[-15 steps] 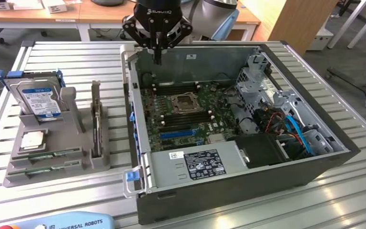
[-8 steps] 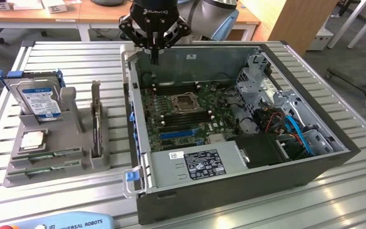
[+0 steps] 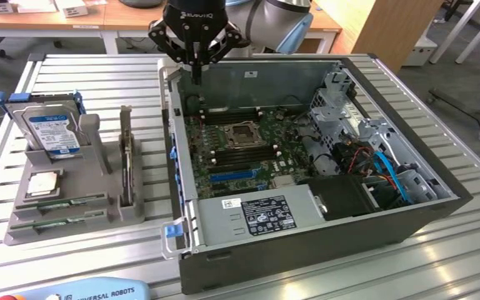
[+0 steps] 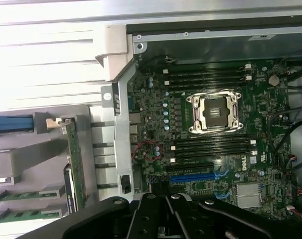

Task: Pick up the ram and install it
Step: 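Reach for the ram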

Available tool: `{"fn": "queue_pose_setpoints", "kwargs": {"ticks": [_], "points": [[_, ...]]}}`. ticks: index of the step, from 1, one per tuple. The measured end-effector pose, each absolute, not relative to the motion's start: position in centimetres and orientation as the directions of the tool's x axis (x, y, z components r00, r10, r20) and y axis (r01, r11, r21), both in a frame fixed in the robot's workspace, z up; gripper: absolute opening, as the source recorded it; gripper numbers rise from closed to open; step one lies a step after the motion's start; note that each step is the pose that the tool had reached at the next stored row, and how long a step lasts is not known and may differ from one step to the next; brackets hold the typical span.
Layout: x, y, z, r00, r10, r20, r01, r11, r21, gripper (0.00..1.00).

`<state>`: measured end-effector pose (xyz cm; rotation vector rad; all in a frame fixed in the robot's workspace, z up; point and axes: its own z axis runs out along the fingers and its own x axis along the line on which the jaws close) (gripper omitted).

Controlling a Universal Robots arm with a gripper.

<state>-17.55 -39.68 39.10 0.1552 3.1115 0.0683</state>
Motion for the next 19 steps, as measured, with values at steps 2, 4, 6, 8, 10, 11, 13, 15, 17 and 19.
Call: {"fn": "queue_pose_setpoints", "kwargs": {"ticks": [2,4,6,8,10,11,13,15,17,19], "points": [[-18.0,-39.7,39.1,-0.994,0.103,-0.023,0.102,0.994,0.045,0.1],[-18.4,-39.7,39.1,-0.994,0.106,-0.023,0.105,0.993,0.045,0.1],[-18.8,-39.6,39.1,-0.994,0.11,-0.023,0.108,0.993,0.045,0.1],[-19.1,-39.6,39.0,-0.993,0.113,-0.023,0.112,0.993,0.045,0.1],[-19.6,-39.6,39.0,-0.993,0.118,-0.023,0.116,0.992,0.045,0.1],[-19.7,-39.5,39.0,-0.993,0.12,-0.023,0.118,0.992,0.045,0.1],[-20.1,-39.5,39.0,-0.992,0.124,-0.023,0.123,0.991,0.045,0.1],[-20.5,-39.5,39.0,-0.991,0.128,-0.023,0.127,0.991,0.045,0.1],[-20.8,-39.4,39.0,-0.991,0.133,-0.023,0.131,0.99,0.045,0.1],[-21.2,-39.4,39.0,-0.99,0.137,-0.023,0.136,0.99,0.045,0.1]]}}
